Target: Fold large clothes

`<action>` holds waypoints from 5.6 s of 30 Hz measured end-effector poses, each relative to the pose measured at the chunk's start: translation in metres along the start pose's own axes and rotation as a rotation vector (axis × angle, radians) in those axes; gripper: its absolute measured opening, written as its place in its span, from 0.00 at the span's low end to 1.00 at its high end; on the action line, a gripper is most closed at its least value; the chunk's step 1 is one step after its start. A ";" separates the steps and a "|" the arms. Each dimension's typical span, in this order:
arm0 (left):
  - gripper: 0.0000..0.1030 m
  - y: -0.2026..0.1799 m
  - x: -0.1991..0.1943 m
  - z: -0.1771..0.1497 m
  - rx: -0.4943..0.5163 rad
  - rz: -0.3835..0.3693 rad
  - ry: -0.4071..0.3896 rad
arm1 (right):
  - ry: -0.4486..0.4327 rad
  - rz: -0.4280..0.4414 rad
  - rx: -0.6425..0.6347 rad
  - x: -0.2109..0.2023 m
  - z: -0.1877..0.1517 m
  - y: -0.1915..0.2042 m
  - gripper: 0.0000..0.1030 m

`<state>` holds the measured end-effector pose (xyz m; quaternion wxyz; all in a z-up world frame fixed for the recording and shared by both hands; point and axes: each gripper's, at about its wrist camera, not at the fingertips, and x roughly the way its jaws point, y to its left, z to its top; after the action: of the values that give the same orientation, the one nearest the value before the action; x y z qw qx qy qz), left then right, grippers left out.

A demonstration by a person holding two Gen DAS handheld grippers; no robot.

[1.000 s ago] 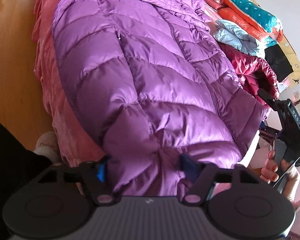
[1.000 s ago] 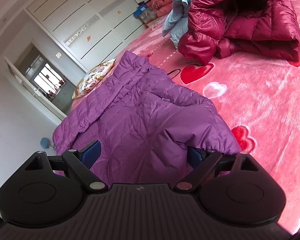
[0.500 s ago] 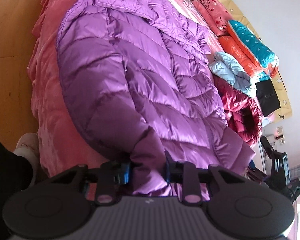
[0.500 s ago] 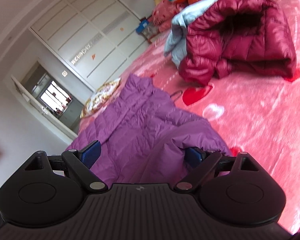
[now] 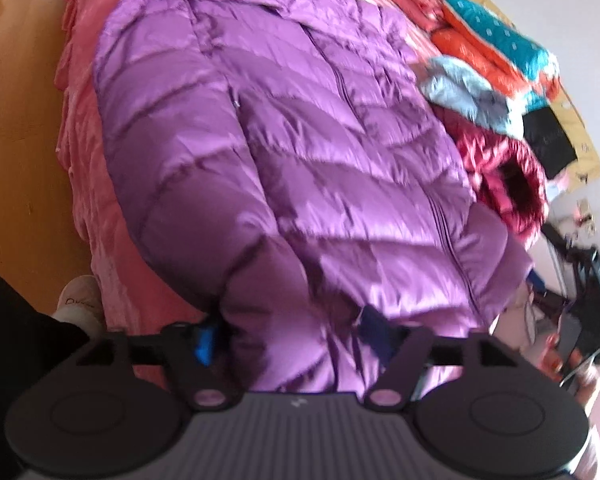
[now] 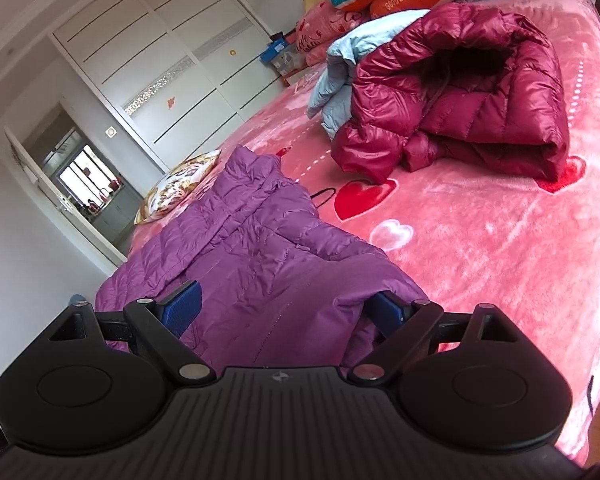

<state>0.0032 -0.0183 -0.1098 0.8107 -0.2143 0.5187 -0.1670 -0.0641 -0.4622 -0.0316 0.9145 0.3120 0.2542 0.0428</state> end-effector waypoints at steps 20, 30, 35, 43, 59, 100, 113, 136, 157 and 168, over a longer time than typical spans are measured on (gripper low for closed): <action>0.79 0.006 0.015 -0.015 -0.016 -0.004 0.077 | 0.202 -0.382 -0.259 -0.011 -0.004 -0.028 1.00; 0.85 0.005 0.022 -0.014 -0.014 -0.012 0.086 | 0.226 -0.368 -0.473 0.050 -0.016 0.007 0.94; 0.81 0.007 0.023 -0.013 -0.026 -0.021 0.086 | 0.194 -0.292 -0.451 0.060 -0.017 0.007 0.63; 0.43 0.007 0.014 -0.009 -0.032 -0.070 0.073 | 0.138 -0.217 -0.420 0.054 -0.014 0.012 0.42; 0.32 0.014 -0.002 0.020 -0.135 -0.250 0.022 | 0.159 -0.236 -0.292 0.055 -0.012 0.001 0.70; 0.27 0.009 -0.068 0.125 -0.221 -0.511 -0.254 | -0.141 -0.116 -0.156 0.035 0.055 0.065 0.20; 0.27 0.044 -0.060 0.243 -0.320 -0.560 -0.573 | -0.314 -0.088 -0.319 0.149 0.149 0.164 0.20; 0.36 0.147 0.012 0.322 -0.552 -0.380 -0.680 | -0.148 -0.160 -0.478 0.429 0.163 0.215 0.43; 0.94 0.135 -0.043 0.316 -0.471 -0.258 -0.877 | -0.294 -0.182 -0.328 0.304 0.175 0.155 1.00; 0.99 0.076 -0.046 0.317 -0.079 -0.184 -0.919 | -0.114 -0.187 -0.299 0.295 0.085 0.100 1.00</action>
<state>0.2769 0.1249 0.0033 0.9294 -0.3418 0.0906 -0.1060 0.2412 -0.3587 -0.0442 0.9636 0.1493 0.2207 -0.0229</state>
